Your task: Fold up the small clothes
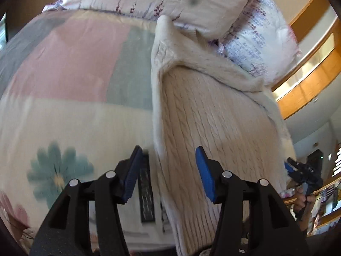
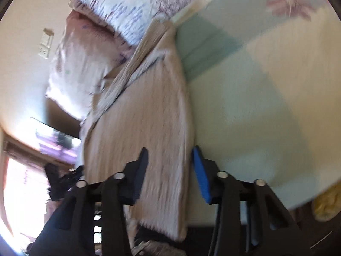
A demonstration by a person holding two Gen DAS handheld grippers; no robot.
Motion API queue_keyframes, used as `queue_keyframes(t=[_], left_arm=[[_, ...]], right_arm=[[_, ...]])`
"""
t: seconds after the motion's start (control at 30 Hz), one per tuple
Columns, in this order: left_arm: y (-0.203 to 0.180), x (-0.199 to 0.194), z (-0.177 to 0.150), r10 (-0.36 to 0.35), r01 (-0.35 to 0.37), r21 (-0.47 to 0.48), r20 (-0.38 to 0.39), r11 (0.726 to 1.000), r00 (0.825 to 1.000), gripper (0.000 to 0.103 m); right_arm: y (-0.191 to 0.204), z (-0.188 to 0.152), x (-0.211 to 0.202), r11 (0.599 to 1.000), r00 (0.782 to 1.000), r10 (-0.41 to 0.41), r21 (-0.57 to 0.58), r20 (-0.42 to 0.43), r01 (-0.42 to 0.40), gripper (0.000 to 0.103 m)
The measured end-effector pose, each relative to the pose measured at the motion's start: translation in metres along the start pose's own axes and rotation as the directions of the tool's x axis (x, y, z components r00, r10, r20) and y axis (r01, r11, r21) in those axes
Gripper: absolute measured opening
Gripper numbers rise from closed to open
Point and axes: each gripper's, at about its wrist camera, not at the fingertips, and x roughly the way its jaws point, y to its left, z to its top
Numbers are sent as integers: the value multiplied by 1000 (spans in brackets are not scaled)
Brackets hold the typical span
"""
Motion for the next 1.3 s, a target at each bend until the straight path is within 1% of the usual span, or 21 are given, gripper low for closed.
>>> queue_keyframes(t=[0.13,0.2,0.27,0.33,0.4,0.5,0.6,0.67,0.7,0.73,0.77,0.8,0.83,0.87,0.93,0.97,1.13,1.2,1.23,1.27,1.3], left_arm=[[-7,-9,-34,-106,106,-44,3,993,994,44],[-8,-11,-47,-132,132,-60,-6,989,991,33],[-9,-8,-55,-187,184,-97,-27,978,982,16],[-14,-2,-51,-223,219,-104,-36,970,974,7],[-20,-1,-36,-235,233,-77,-24,970,972,6],[-19,-8,34,-275,281,-62,80,958,958,6],[-22,-4,118,-193,201,-16,218,979,957,6],[-22,12,162,-146,161,-36,263,986,954,7],[-21,26,184,-117,136,-53,267,989,957,10],[-18,49,212,-66,90,-85,254,992,965,15],[-13,63,224,-19,47,-114,233,992,972,33],[-7,70,230,23,8,-142,218,990,976,45],[6,75,232,70,-30,-193,205,981,976,60],[15,77,231,52,-10,-213,195,977,979,62],[30,83,219,-39,74,-222,159,972,987,63],[35,88,213,-46,76,-226,135,971,990,62],[48,129,192,-186,180,-300,9,937,982,54],[44,133,191,-178,178,-283,28,942,984,50],[40,138,192,-185,183,-289,21,940,983,33],[38,146,191,-230,220,-330,11,918,973,17],[36,148,188,-253,242,-363,16,900,967,17]], right_arm=[[-1,-27,10,992,987,121,52,-106,-116,8],[2,-36,15,987,981,154,60,-120,-148,8],[8,-30,13,980,976,195,56,-97,-191,8],[16,-18,8,963,962,265,60,-60,-262,8],[33,9,2,946,946,324,28,1,-324,8],[60,60,-2,914,910,404,-20,96,-404,8],[86,130,13,904,885,426,-52,188,-424,8],[89,175,31,906,875,417,-38,245,-421,8],[89,194,44,914,878,396,-17,268,-406,10],[87,211,58,927,890,358,8,283,-375,20],[85,230,77,959,924,254,48,285,-279,30],[81,238,87,975,945,174,86,279,-204,48],[74,239,95,979,959,115,135,259,-154,49],[69,237,97,977,963,133,134,236,-167,49],[66,230,93,986,967,118,89,228,-141,66],[66,227,89,993,967,82,64,243,-100,70],[63,218,90,996,980,78,15,183,-82,71],[62,215,97,997,985,71,-3,160,-71,71],[60,211,98,998,985,67,-10,157,-66,71],[58,210,100,998,987,58,-21,151,-56,71],[56,207,99,998,987,54,-23,149,-51,71]])
